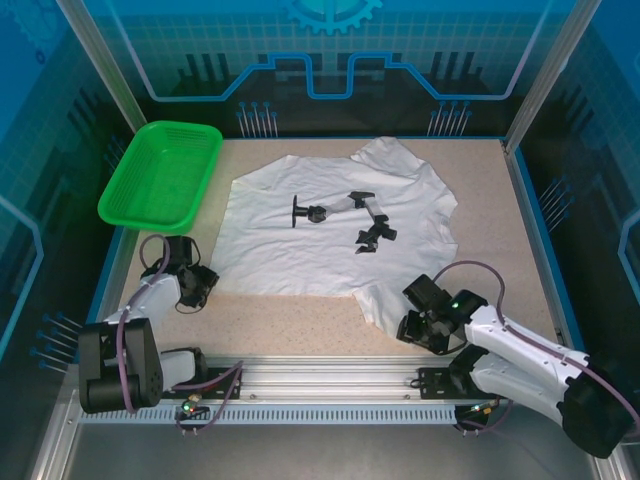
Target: Fold and stack the t-shirts
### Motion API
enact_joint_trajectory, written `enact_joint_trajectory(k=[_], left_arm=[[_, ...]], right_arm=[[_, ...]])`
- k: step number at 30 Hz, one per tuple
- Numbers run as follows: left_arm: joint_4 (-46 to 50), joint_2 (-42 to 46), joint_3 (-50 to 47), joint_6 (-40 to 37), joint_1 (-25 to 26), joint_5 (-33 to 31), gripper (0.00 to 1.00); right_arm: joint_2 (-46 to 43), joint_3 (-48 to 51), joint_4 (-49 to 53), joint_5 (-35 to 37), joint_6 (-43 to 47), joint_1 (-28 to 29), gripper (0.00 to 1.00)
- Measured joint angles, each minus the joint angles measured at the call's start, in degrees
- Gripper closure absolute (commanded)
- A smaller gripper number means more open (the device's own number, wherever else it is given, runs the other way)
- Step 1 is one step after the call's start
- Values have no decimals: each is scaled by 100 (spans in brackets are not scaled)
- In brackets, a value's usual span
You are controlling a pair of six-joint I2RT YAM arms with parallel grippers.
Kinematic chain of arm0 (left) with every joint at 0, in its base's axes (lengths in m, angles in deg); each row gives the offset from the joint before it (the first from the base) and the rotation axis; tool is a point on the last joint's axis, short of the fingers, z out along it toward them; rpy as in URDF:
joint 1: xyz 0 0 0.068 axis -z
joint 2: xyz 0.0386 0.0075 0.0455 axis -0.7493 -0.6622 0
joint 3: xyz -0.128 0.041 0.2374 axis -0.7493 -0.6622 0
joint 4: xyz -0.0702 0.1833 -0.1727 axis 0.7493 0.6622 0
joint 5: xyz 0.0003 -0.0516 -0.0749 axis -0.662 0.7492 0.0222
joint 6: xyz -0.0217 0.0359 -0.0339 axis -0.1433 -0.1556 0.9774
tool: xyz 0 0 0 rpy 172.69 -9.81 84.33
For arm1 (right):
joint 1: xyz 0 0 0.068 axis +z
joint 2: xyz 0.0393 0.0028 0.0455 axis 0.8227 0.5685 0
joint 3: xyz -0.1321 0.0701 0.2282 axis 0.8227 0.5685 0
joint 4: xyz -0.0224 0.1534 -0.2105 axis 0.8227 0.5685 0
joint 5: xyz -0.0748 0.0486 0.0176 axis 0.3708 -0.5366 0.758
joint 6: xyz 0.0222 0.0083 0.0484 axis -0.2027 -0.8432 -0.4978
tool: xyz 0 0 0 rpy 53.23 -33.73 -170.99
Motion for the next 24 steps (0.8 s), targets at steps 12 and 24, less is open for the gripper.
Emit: enact_joint_trajectory(k=[12,24], left_arm=[[-306,-79,-81,-157,20,37,92],[-264,26,-81,-170,184,39,100]], right_arm=[[376,-17,92,262,-260,153,87],[251,-37,-79,214,-275,190,100]])
